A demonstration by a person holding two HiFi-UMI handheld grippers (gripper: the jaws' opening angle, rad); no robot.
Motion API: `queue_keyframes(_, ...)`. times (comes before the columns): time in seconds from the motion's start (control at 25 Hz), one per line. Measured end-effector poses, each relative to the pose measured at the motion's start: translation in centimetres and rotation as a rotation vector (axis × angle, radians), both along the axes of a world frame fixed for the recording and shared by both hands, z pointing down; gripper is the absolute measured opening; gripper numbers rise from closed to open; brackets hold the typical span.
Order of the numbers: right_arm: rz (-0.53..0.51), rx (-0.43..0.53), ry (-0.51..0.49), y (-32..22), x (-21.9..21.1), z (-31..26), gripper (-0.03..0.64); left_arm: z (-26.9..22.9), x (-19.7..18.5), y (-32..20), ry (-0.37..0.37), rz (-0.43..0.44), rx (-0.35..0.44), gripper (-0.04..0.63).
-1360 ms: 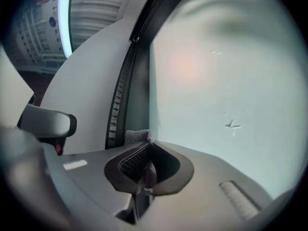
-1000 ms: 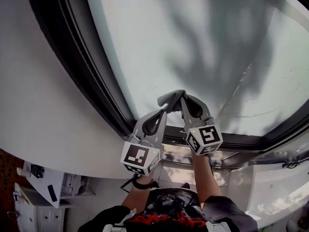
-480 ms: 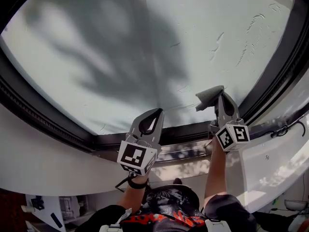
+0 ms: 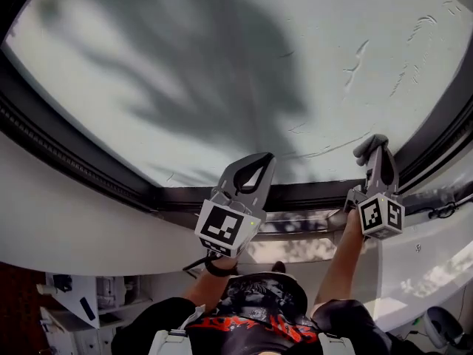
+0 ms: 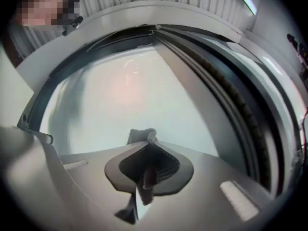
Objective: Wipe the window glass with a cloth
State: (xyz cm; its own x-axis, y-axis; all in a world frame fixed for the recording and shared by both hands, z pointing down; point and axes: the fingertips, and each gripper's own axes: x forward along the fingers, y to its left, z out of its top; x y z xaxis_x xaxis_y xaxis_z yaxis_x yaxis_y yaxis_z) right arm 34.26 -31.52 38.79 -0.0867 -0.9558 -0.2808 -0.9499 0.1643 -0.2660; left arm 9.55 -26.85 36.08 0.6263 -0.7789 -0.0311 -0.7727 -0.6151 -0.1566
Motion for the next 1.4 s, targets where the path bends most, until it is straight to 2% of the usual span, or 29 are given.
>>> queue_keyframes(0.16, -0.255, 0.108, -0.091, 2.0, -12.2, -2.2, 0.018, -0.1, -5.3, 0.1, 0.002, -0.085, 0.005, -0.018)
queue_keyframes(0.28, -0.474, 0.118, -0.088, 3.5, -23.5, -2.7, 0.018, -0.9, -11.5, 1.3, 0.027, -0.179, 0.025, -0.018)
queue_keyframes(0.6, -1.022, 0.027, -0.072, 8.8, -52.1, -1.3, 0.018, -3.4, -31.3, 7.7, 0.098, -0.515, 0.103, -0.020)
queue_keyframes(0.72, -1.184, -0.061, -0.120, 10.2, -59.9, 0.7, 0.018, -3.9, -35.7, 9.6, 0.131, -0.571, 0.126, -0.020)
queue_keyframes(0.8, -1.206, -0.136, -0.115, 9.5, -62.7, 2.4, 0.018, -4.0, -37.2, 10.0, 0.146, -0.579, 0.125, -0.020)
queue_keyframes(0.92, -1.087, -0.181, -0.049, 6.9, -61.6, 4.1, 0.018, -3.5, -37.4, 9.6, 0.157, -0.555, 0.114, -0.020)
queue_keyframes(1.04, -0.961, -0.145, -0.024, 4.9, -56.0, 3.9, 0.018, -3.1, -35.8, 8.1, 0.174, -0.497, 0.106, -0.020)
queue_keyframes(1.24, -0.684, -0.076, 0.000, 3.1, -41.8, 2.2, 0.018, -2.3, -29.1, 4.7, 0.169, -0.345, 0.088, -0.020)
queue_keyframes(1.4, -0.449, -0.065, -0.043, 2.0, -29.5, 1.7, 0.018, -2.0, -21.8, 2.9, 0.157, -0.212, 0.060, -0.020)
